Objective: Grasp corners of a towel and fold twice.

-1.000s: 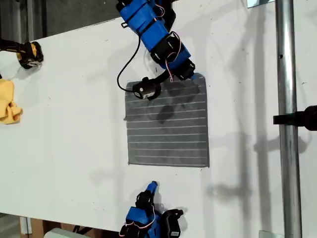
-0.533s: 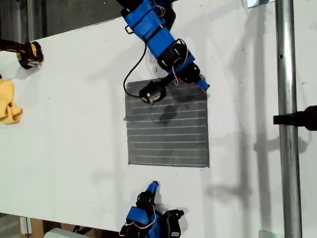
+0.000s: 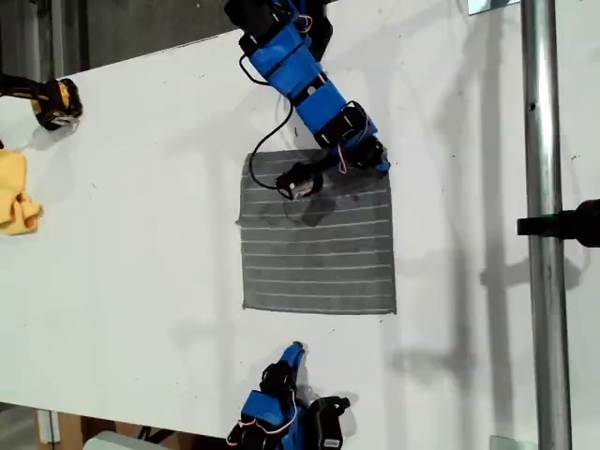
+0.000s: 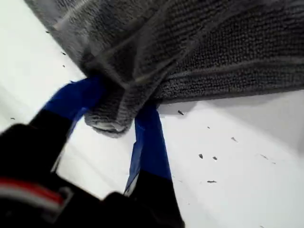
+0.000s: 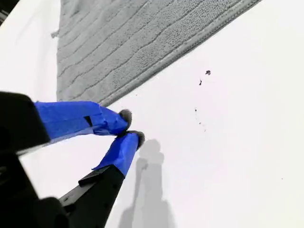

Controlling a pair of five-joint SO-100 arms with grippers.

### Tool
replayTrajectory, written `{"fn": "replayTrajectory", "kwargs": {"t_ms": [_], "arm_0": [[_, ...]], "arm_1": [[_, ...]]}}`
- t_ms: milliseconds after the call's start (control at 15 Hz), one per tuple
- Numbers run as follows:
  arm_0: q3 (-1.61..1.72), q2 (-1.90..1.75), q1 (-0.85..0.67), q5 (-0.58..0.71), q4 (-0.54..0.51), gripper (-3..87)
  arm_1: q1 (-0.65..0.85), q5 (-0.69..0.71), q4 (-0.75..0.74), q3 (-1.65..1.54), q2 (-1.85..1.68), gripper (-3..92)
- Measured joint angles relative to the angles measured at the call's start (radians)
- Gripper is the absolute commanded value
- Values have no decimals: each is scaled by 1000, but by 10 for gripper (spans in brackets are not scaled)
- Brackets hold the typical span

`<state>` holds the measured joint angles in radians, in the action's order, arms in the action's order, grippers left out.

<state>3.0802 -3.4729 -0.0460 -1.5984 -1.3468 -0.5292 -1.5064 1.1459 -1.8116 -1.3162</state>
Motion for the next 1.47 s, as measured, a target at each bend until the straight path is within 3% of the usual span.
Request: {"fn": "replayTrajectory", "kwargs": {"t_ms": [200, 667, 933, 1067, 1333, 1467], "arm_0": [[-183, 141, 38, -71, -21, 1], [-1175, 1473, 253, -61, 18, -15], [-1830, 2100, 339, 80, -137, -15], [-2002, 2230, 377, 129, -103, -15], [-2039, 2258, 402, 138, -32, -15], [-2039, 2258, 403, 135, -34, 243]], "arm_1": [[6, -6, -3, -6, -8, -2], [6, 5, -17, -9, -8, -2], [12, 15, -18, -14, -12, -2], [12, 15, -18, -14, -12, -2], [12, 23, -18, -11, -12, -2], [12, 25, -18, -8, -12, -2]]}}
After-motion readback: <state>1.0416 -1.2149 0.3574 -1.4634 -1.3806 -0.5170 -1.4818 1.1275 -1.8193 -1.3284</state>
